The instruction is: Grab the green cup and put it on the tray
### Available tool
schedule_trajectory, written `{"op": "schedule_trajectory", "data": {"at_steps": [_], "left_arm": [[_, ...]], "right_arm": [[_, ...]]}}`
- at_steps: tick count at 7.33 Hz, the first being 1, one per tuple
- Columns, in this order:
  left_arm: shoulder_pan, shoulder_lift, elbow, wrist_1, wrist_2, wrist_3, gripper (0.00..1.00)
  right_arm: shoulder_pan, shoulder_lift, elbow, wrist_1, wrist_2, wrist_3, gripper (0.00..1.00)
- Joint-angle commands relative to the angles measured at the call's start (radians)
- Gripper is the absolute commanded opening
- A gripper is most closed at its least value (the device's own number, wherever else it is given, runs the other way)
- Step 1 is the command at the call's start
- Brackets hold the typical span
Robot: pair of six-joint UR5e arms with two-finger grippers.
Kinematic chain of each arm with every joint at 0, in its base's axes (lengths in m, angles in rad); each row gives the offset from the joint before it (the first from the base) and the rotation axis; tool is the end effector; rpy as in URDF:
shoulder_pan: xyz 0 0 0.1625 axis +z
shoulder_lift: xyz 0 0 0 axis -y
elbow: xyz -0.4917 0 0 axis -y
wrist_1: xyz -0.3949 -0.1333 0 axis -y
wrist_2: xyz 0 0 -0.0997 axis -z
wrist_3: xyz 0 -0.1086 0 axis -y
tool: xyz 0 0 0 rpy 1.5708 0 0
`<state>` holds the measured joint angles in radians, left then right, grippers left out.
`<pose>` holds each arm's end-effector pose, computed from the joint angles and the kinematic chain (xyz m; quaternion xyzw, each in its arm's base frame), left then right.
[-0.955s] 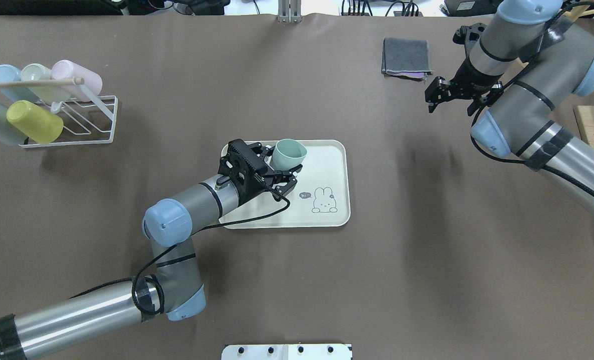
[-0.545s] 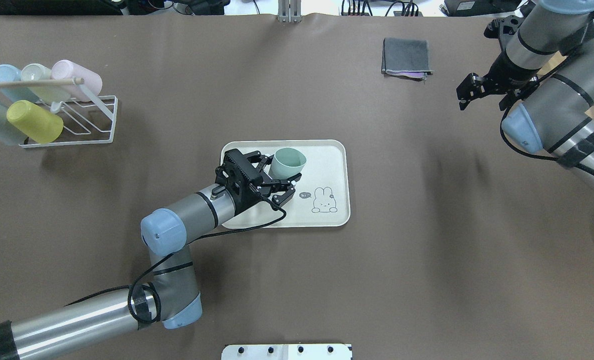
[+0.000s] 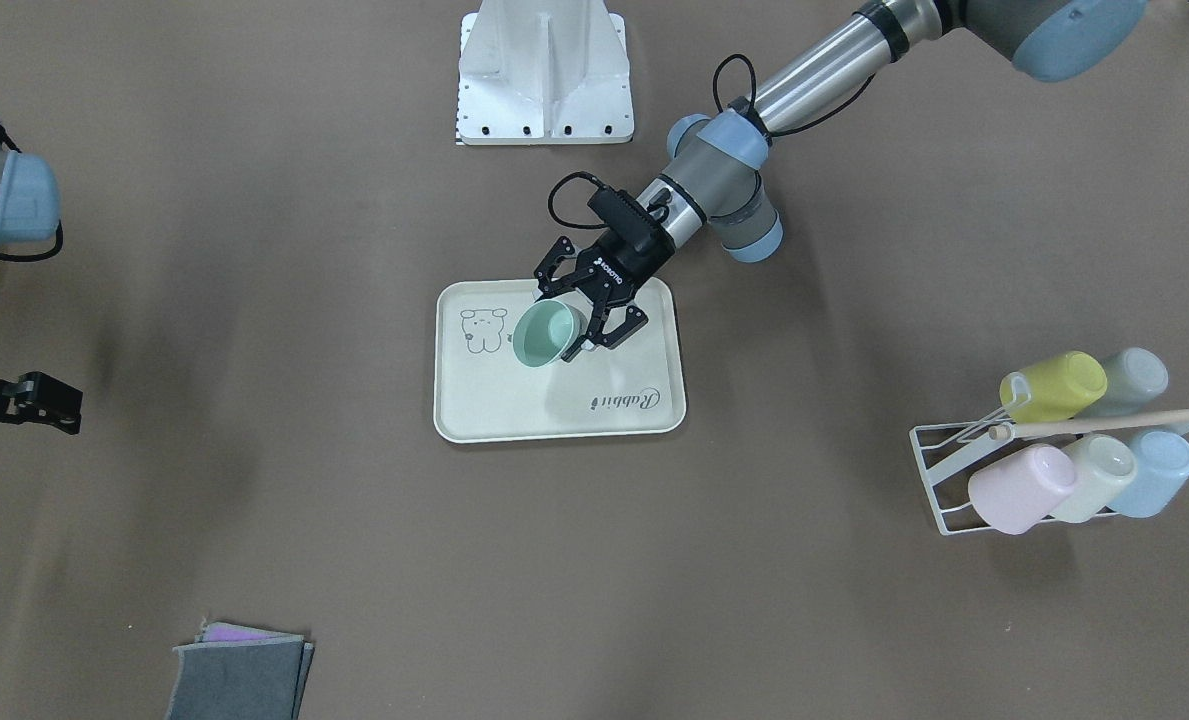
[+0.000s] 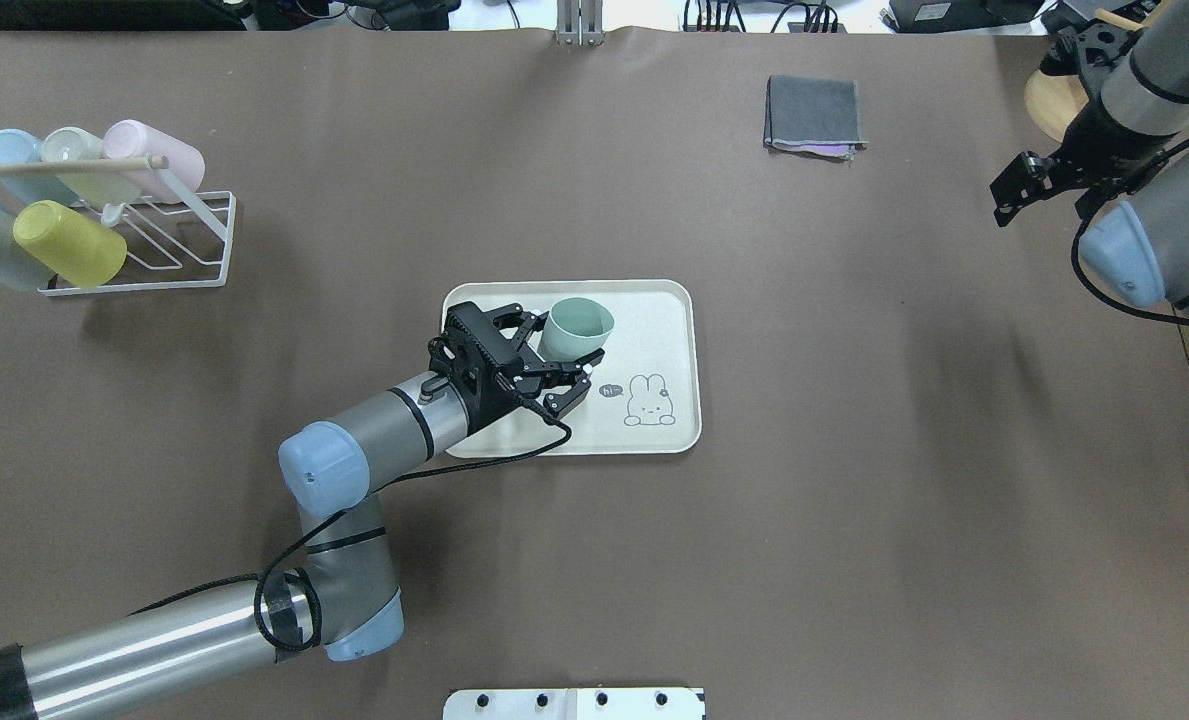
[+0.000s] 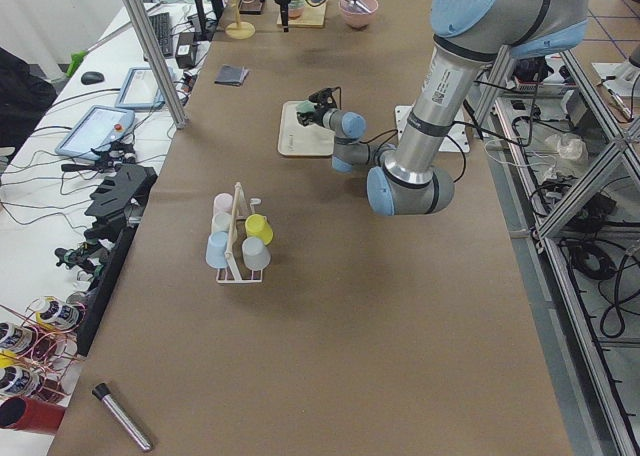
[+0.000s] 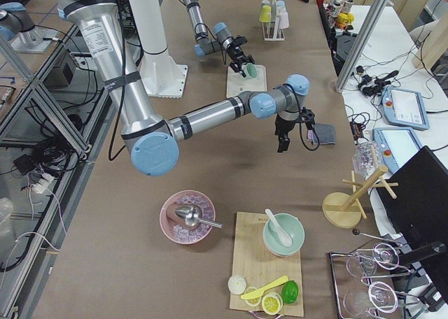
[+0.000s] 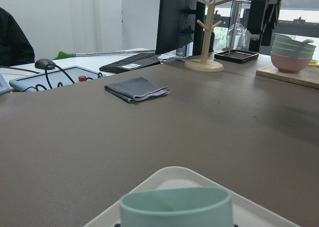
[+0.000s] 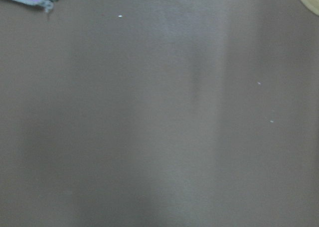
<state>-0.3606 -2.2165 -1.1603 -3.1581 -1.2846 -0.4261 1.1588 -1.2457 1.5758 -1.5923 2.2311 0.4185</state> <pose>0.6495 -0.4202 0.3407 0.5985 0.5112 0.1276 0.6035 -0.1998 -0.6238 0.5519 0.0038 -0.3518 -0.0468 0.9349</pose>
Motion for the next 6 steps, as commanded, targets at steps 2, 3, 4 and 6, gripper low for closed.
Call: {"op": "schedule_trajectory", "data": {"at_steps": [2,3,4,6], "left_arm": [[0.000,0.000,0.002,0.000,0.001,0.044,0.95],[0.000,0.001,0.002,-0.002,0.002,0.044,0.95],[0.000,0.000,0.002,0.000,0.002,0.044,0.96],[-0.001,0.000,-0.031,0.001,0.001,0.081,0.98]], "right_arm": [[0.190,-0.107,0.013,-0.113,0.024,-0.261,1.00],[0.275,-0.110,0.018,-0.214,0.035,-0.344,1.00],[0.348,-0.138,0.057,-0.280,0.054,-0.387,1.00],[0.360,-0.233,0.232,-0.308,0.068,-0.388,1.00]]}}
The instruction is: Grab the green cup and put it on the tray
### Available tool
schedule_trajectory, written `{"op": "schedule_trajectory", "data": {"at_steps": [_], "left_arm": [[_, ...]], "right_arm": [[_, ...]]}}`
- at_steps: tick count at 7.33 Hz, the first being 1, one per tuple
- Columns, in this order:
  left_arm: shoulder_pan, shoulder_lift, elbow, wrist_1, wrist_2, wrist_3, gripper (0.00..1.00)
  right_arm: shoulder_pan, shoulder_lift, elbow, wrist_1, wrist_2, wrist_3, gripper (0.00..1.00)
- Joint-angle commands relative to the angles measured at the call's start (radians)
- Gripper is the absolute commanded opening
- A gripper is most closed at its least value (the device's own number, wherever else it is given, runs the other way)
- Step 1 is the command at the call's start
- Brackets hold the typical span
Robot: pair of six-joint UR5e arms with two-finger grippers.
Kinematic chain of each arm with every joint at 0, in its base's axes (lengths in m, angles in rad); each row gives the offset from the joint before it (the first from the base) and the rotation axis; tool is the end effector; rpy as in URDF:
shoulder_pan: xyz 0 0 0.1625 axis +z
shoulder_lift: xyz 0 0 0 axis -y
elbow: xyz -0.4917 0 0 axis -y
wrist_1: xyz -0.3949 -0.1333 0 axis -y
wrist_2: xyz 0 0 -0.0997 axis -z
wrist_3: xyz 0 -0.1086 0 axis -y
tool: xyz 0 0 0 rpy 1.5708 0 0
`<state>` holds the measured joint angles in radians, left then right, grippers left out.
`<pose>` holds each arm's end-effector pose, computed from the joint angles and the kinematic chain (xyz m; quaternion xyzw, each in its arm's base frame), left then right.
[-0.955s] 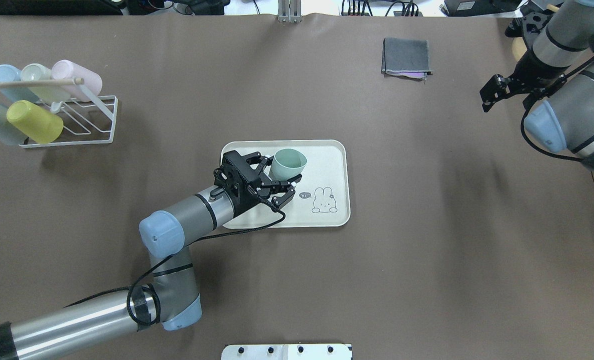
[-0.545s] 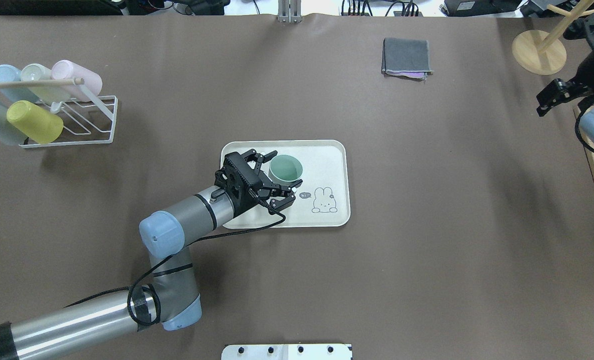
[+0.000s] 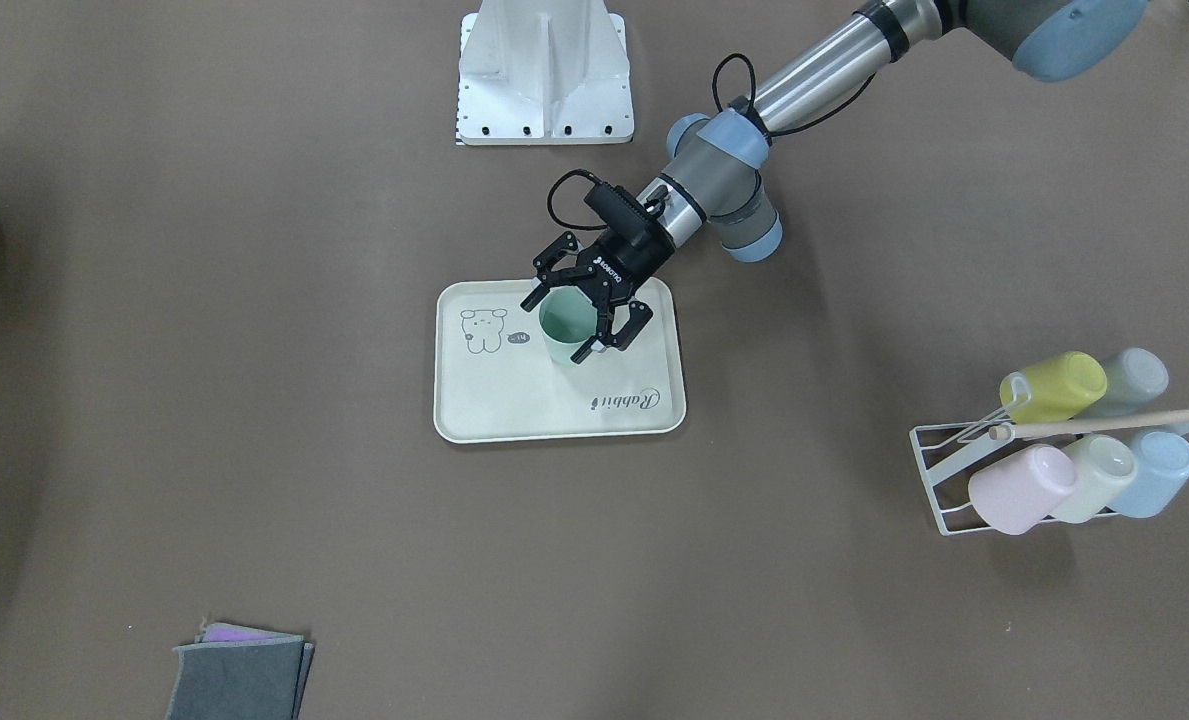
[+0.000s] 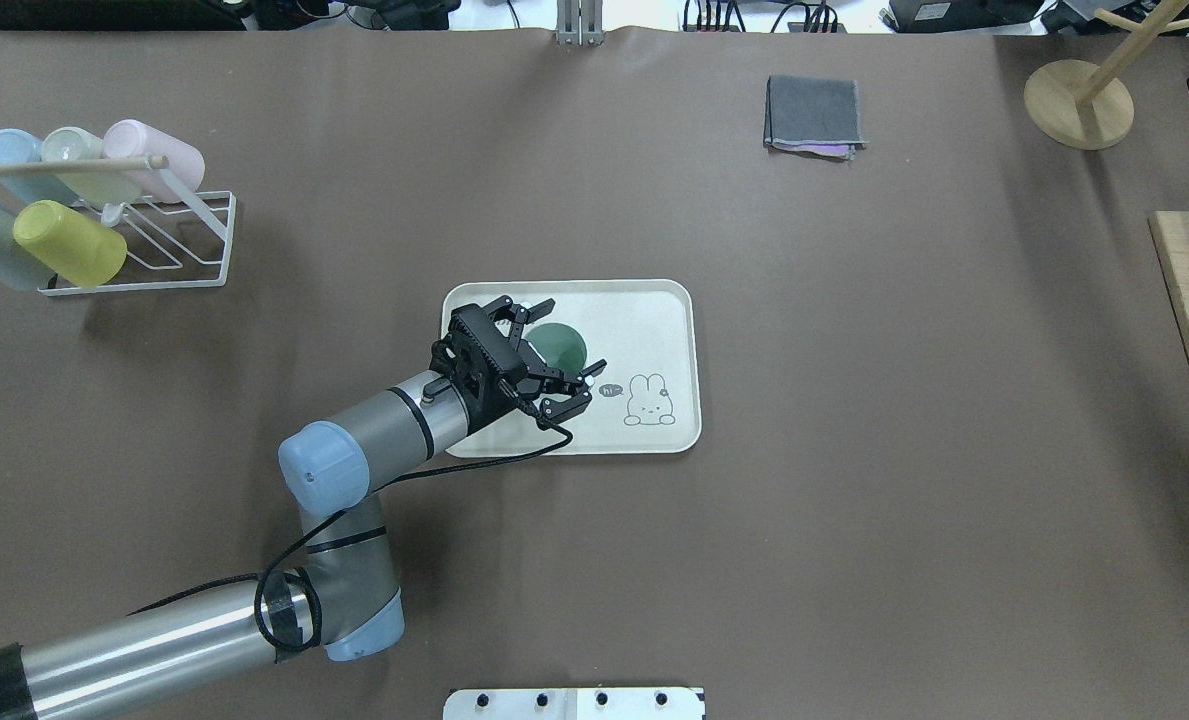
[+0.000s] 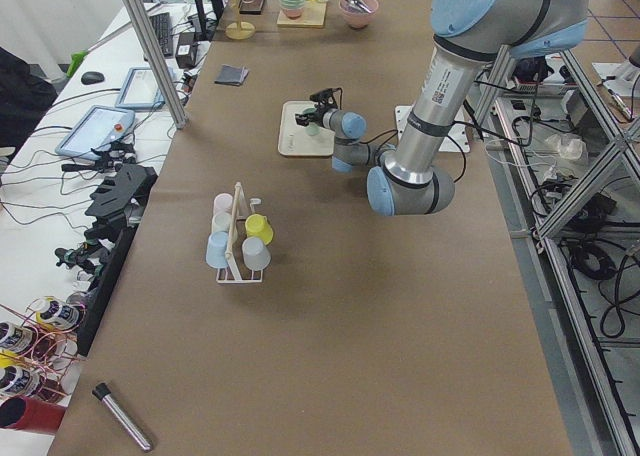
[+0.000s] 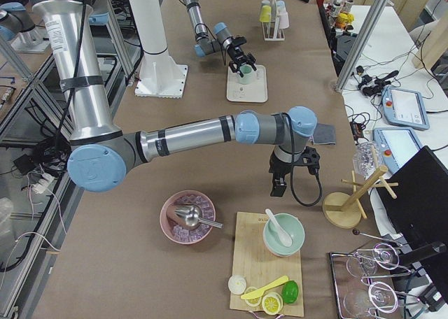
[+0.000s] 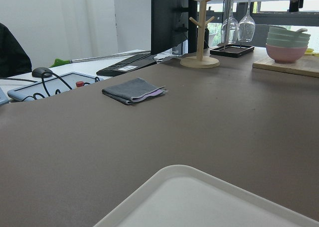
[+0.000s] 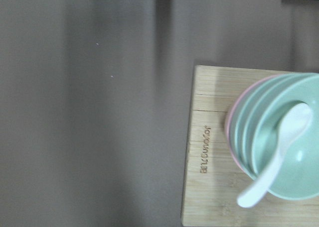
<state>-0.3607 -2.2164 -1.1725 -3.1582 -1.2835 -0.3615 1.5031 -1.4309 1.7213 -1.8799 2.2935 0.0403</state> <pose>0.6469 -0.4194 0.3352 0.6170 0.4944 0.1441 0.5951 0.0245 -0.5480 0.6196 -0.0278 -0.3525 -0.0095 0.9353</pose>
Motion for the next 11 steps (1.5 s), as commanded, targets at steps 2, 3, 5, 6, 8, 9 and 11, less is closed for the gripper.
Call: {"op": "schedule_trajectory", "data": {"at_steps": [2,3,5,6,8,9,11], "left_arm": [[-0.001,0.000,-0.093,0.007,-0.002,0.018,0.98],[-0.009,0.000,-0.123,0.013,-0.002,0.016,0.98],[-0.064,0.000,-0.172,0.076,0.000,0.016,0.98],[-0.113,0.013,-0.262,0.231,0.000,0.016,0.98],[-0.208,0.012,-0.357,0.450,-0.002,0.018,0.98],[-0.255,0.011,-0.358,0.519,-0.010,0.016,0.98],[-0.323,0.033,-0.508,0.838,-0.063,0.016,0.98]], "right_arm": [[0.011,-0.051,0.078,-0.010,0.009,0.004,1.00],[0.009,-0.051,0.080,-0.010,0.009,0.003,1.00],[0.005,-0.051,0.080,-0.007,0.011,-0.016,1.00],[-0.013,-0.051,0.063,-0.007,0.006,-0.052,1.00],[-0.035,-0.043,-0.062,0.135,0.004,-0.050,1.00],[-0.037,-0.046,-0.103,0.213,0.010,-0.048,1.00],[-0.037,-0.043,-0.092,0.216,0.012,-0.046,1.00]]}}
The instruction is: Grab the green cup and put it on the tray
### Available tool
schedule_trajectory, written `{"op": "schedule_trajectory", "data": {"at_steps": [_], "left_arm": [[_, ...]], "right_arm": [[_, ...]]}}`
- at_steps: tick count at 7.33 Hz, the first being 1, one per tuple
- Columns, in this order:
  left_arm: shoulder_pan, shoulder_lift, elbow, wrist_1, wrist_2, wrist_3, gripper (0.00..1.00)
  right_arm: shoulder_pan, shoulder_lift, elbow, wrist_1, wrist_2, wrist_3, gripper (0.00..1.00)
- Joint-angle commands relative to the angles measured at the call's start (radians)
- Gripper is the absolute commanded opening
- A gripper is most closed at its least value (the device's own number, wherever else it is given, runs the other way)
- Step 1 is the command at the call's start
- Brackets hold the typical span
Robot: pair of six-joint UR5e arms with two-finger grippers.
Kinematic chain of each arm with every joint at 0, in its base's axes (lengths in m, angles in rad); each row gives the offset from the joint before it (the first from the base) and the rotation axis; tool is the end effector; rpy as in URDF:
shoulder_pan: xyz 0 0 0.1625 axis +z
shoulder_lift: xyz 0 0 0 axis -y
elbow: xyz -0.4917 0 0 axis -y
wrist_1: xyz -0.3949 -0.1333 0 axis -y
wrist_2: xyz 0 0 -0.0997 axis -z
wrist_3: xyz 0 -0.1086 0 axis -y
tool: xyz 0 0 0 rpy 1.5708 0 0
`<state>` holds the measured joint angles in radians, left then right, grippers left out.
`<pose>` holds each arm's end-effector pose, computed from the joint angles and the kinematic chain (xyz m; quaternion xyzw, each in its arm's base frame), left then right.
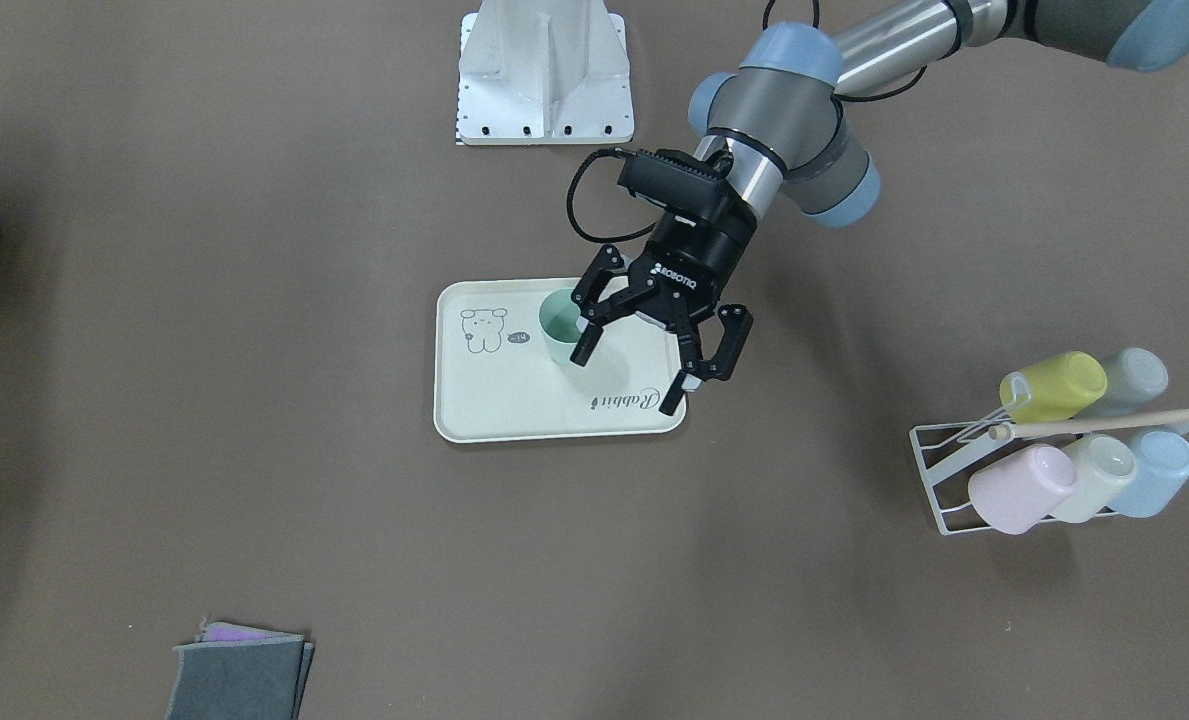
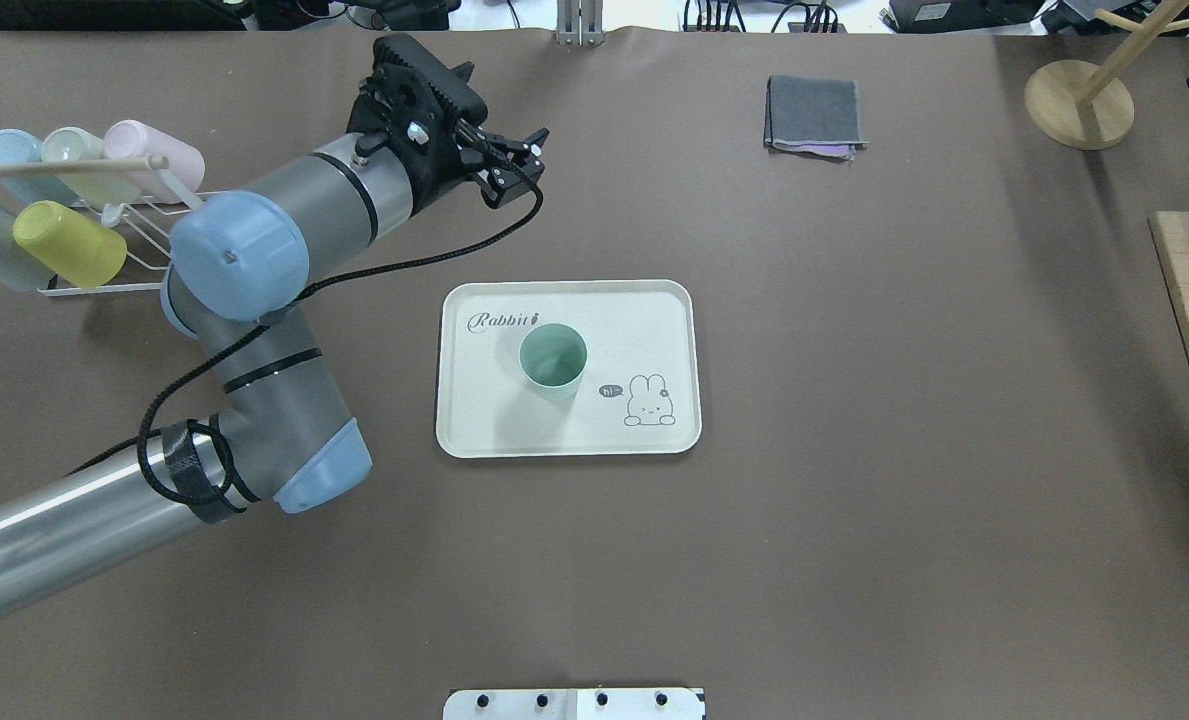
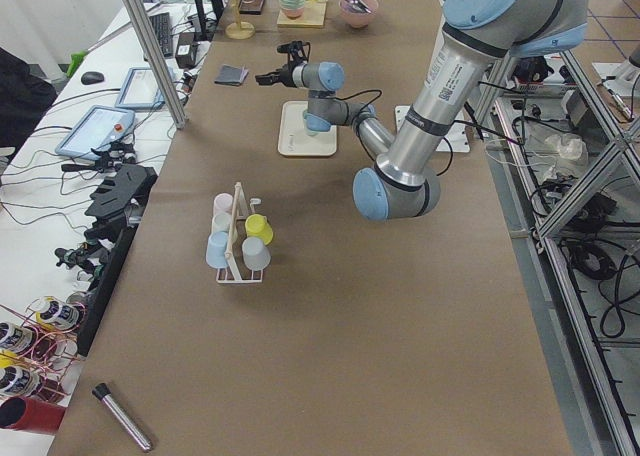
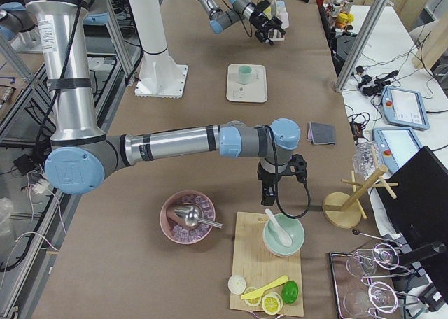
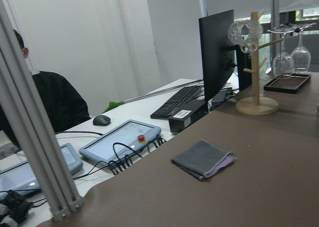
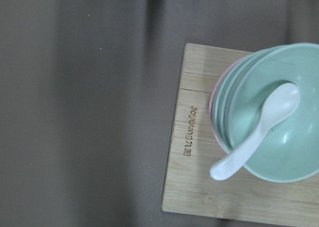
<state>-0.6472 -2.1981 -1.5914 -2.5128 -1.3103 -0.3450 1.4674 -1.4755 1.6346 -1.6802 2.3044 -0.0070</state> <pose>0.4664 -0.5546 0.2206 0.6240 0.3462 0.1092 0.6920 0.0045 -0.5437 0.6650 0.0059 -0.3592 -0.0604 0.9313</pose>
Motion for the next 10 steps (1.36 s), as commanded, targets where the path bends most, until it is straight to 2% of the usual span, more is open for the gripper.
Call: {"op": "schedule_trajectory", "data": {"at_steps": [1,3,4,5,6,7,8,9,10], "left_arm": [[-0.075,0.020,-0.189,0.414,-0.125,0.000,0.98],[-0.177,0.105,-0.309,0.663,-0.135,-0.002,0.98],[-0.256,0.180,-0.321,0.699,-0.208,-0.002,0.98],[-0.335,0.255,-0.317,0.703,-0.327,-0.006,0.98],[-0.441,0.283,-0.288,0.728,-0.433,-0.006,0.98],[-0.547,0.287,-0.232,0.789,-0.592,-0.006,0.98],[-0.649,0.291,-0.169,0.854,-0.789,-0.011,0.98],[-0.716,0.332,-0.132,0.861,-0.896,-0.012,0.98],[-0.757,0.390,-0.122,0.859,-0.918,-0.029,0.98]], "right_arm": [[-0.001,0.004,-0.006,0.016,0.003,0.001,1.00],[-0.001,0.007,-0.006,0.016,0.003,0.001,1.00],[-0.001,0.007,-0.006,0.016,0.003,0.001,1.00],[-0.001,0.009,-0.006,0.017,0.003,0.001,1.00],[-0.004,0.011,-0.006,0.017,0.003,0.001,1.00],[-0.005,0.011,-0.006,0.017,0.001,0.001,1.00],[-0.010,0.012,-0.004,0.017,0.001,0.001,1.00],[-0.013,0.011,-0.004,0.017,0.001,0.001,1.00],[-0.013,0.011,0.001,0.016,0.001,0.001,1.00]]}}
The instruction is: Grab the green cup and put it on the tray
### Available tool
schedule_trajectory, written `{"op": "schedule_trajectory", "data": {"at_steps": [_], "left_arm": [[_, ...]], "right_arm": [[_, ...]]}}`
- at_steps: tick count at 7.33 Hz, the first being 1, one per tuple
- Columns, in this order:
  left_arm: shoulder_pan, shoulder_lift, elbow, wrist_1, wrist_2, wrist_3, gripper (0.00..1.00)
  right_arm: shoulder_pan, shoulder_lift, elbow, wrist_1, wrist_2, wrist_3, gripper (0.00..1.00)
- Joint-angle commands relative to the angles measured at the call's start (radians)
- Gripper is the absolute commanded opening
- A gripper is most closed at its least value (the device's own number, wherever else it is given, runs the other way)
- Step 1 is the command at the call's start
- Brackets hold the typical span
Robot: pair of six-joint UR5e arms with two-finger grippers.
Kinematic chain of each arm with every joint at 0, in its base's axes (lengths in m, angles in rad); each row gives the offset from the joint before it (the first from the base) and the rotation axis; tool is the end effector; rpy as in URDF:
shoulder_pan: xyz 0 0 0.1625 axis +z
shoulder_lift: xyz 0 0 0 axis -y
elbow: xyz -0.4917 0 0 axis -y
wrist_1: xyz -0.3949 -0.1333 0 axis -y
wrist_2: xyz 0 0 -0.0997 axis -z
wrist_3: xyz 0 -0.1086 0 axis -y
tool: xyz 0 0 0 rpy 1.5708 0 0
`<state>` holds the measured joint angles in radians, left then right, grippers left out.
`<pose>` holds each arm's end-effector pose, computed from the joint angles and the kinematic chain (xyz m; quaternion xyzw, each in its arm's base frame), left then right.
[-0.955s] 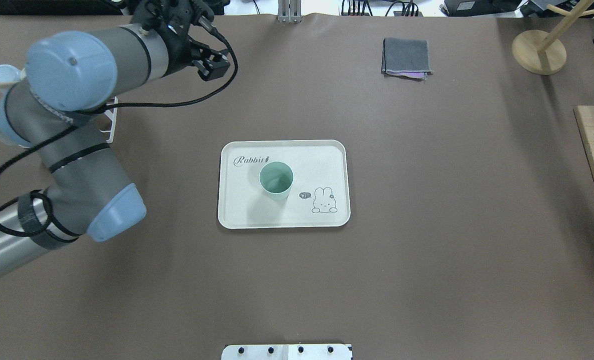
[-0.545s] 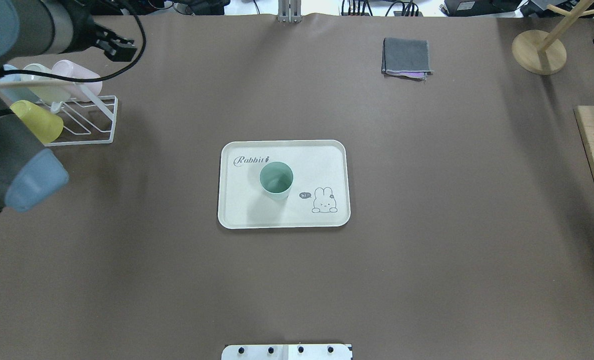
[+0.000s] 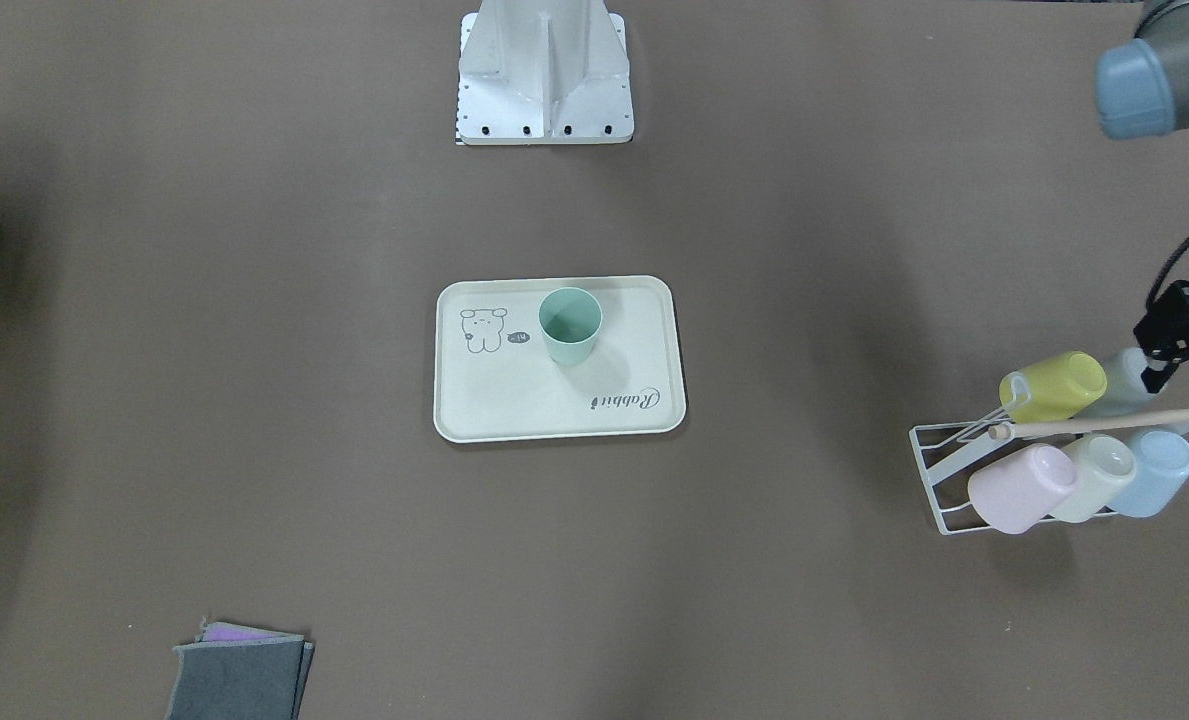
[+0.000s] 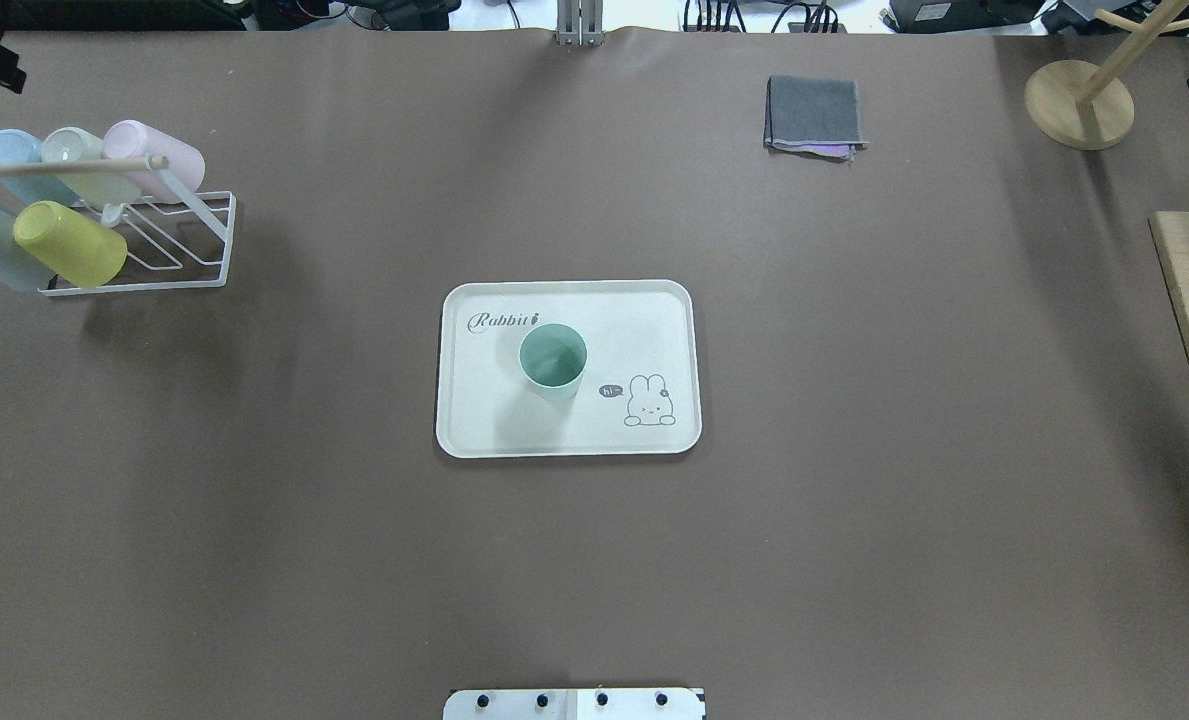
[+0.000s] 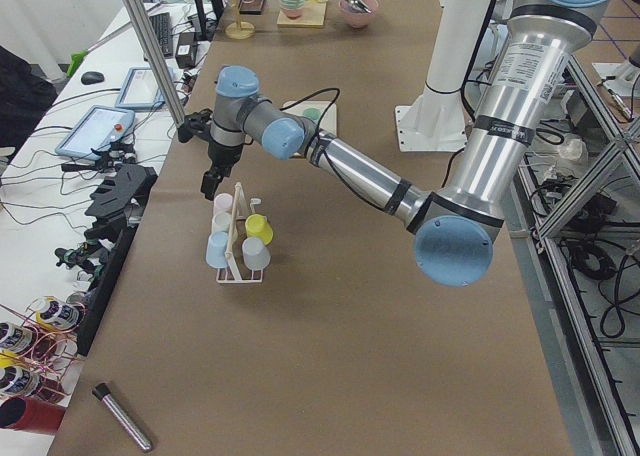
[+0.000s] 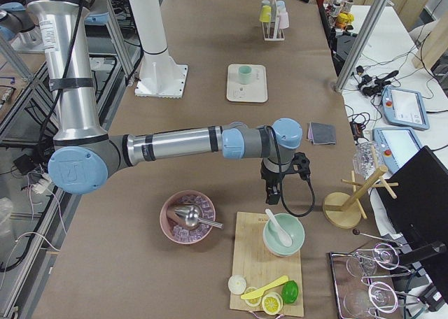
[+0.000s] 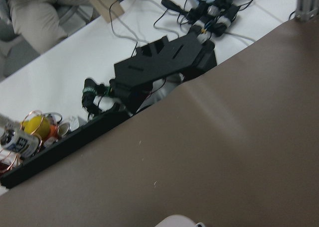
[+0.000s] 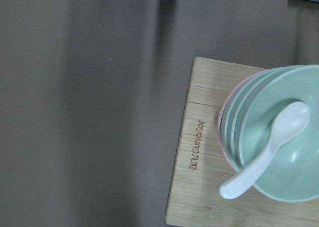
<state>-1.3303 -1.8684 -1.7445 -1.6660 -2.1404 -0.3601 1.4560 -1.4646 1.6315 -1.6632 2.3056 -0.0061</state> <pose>0.0773 -0.6289 0.4769 0.1764 0.3370 0.0233 0.9245 -0.0026 -0.5503 0.6588 0.0152 -0.3603 -0.0697 0.9301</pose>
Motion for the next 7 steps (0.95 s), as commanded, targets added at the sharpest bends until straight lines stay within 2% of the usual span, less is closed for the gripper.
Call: {"op": "schedule_trajectory", "data": {"at_steps": [1,2,4,7], "left_arm": [[-0.114,0.105,0.033,0.014,-0.122,-0.076,0.98],[-0.136,0.176,0.051,0.011,-0.242,-0.111,0.98],[-0.188,0.212,0.166,0.000,-0.373,-0.108,0.98],[-0.199,0.287,0.163,0.005,-0.365,-0.094,0.98]], "right_arm": [[-0.009,0.000,0.004,0.000,0.000,0.000,1.00],[-0.014,0.001,0.004,0.000,-0.002,0.000,1.00],[-0.014,0.000,0.008,-0.001,-0.002,-0.002,1.00],[-0.020,0.000,0.013,0.000,-0.002,0.000,1.00]]}}
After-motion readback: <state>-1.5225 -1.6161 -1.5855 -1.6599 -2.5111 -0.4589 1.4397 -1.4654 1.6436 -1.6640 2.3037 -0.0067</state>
